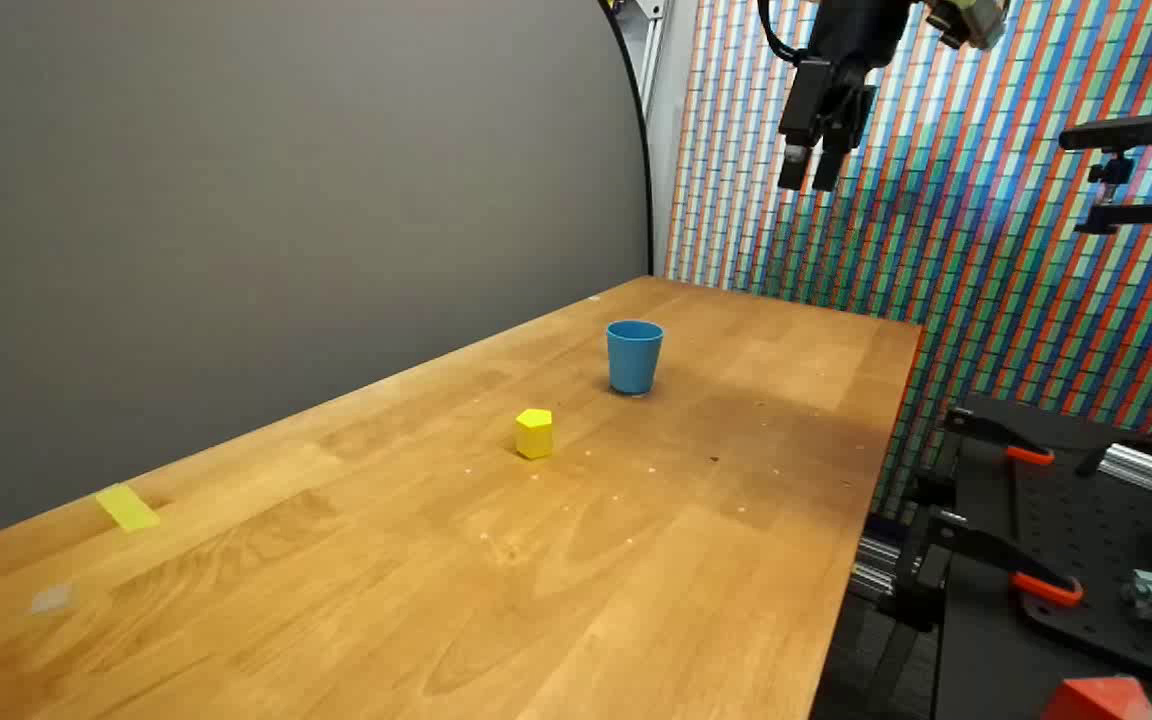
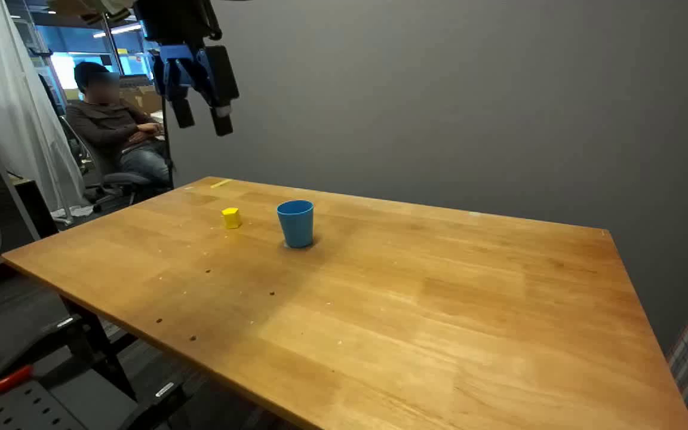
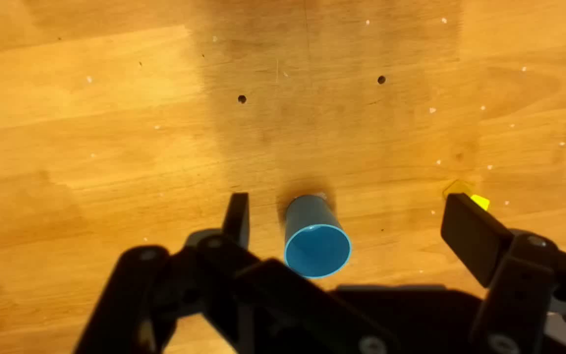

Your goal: Put the yellow block in the blue cup

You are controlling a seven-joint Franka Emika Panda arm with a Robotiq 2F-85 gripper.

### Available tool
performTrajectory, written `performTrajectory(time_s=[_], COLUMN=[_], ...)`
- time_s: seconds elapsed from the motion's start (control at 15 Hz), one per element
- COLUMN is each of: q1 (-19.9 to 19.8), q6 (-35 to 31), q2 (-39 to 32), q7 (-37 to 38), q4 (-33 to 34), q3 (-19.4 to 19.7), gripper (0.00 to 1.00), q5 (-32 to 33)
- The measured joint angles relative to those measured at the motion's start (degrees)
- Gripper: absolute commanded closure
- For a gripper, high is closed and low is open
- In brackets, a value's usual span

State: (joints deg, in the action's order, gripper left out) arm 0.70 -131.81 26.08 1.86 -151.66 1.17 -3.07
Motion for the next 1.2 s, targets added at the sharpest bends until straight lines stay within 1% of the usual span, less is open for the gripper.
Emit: performTrajectory(time_s=[0.4, 0.6, 0.73, 0.87, 1.07, 1.2], q1=[0.0, 0.4, 1.6, 3.0, 4.9, 6.1], q6=[0.0, -0.3, -0.8, -1.3, -1.4, -1.4], q2=[0.0, -1.9, -5.8, -11.3, -21.5, -28.4], q7=[0.0, 0.0, 0.0, 0.1, 0.3, 0.3], q4=[0.2, 1.1, 3.6, 7.3, 14.7, 20.1], q3=[0.0, -1.0, -2.9, -5.1, -8.1, -9.4], gripper=[0.0, 0.0, 0.0, 0.0, 0.0, 0.0], q5=[0.0, 0.0, 0.0, 0.0, 0.8, 1.9])
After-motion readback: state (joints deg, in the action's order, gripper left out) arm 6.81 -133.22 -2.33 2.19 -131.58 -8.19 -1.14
